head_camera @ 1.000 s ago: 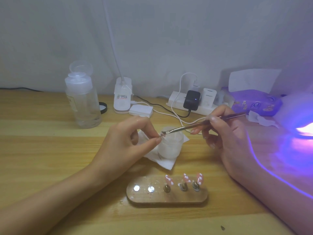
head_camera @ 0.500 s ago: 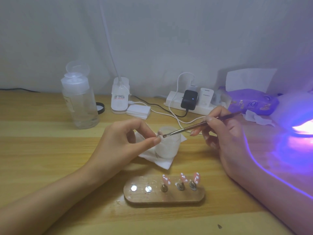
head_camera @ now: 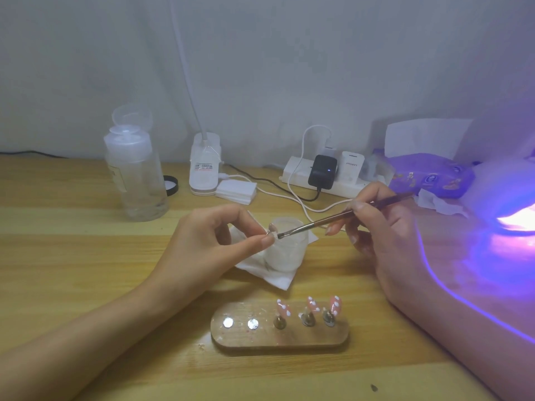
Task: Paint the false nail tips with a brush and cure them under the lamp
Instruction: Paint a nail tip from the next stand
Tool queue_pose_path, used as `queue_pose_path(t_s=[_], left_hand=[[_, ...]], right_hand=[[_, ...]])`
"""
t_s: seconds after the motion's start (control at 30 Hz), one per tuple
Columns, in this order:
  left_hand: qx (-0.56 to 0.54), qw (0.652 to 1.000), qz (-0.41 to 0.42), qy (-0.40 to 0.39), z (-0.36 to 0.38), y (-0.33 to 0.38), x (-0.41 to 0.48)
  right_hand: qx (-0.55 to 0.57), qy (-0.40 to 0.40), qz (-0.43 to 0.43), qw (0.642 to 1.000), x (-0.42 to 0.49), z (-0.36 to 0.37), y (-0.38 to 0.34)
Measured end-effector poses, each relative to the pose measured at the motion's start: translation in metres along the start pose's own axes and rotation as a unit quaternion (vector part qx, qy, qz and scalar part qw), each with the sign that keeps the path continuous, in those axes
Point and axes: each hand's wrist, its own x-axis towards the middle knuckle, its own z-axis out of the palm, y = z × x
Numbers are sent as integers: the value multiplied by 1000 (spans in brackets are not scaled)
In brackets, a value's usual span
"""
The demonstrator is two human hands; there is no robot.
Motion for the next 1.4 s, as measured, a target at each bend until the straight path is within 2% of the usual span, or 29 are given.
queue_pose_path(t_s=[0.4,0.47,0.53,0.63,0.7,1.03,1.17,1.2,1.27,1.33,1.4], left_hand=[[4,1000,7,-2,0,0,0],[2,1000,9,-2,-1,-2,0],[8,1000,13,-3,-1,-3,0],[15,1000,19,-1,0,-3,0],[16,1000,18,-1,0,-4,0],[43,999,20,-13,-4,-5,1],[-59,998,14,-16,-25,5,13],[-87,995,6,-39,-32,7,15],[-124,982,2,-143,-42,10,14],[-158,948,-16,-276,-42,10,8],[-148,915,-26,-375,-38,11,4]], right_hand=[[-3,67,-63,996,9,-20,-2],[21,50,-74,996,10,-20,-3],[31,0,-106,994,9,-19,-5],[12,-68,-145,987,6,-19,-5],[7,-81,-164,983,6,-20,-5],[22,-61,-187,980,15,-28,-12],[64,9,-150,987,15,-26,-11],[73,26,-127,989,14,-25,-7],[92,54,-80,991,12,-22,-1],[103,70,-54,991,14,-21,2],[109,83,-42,990,16,-23,4]])
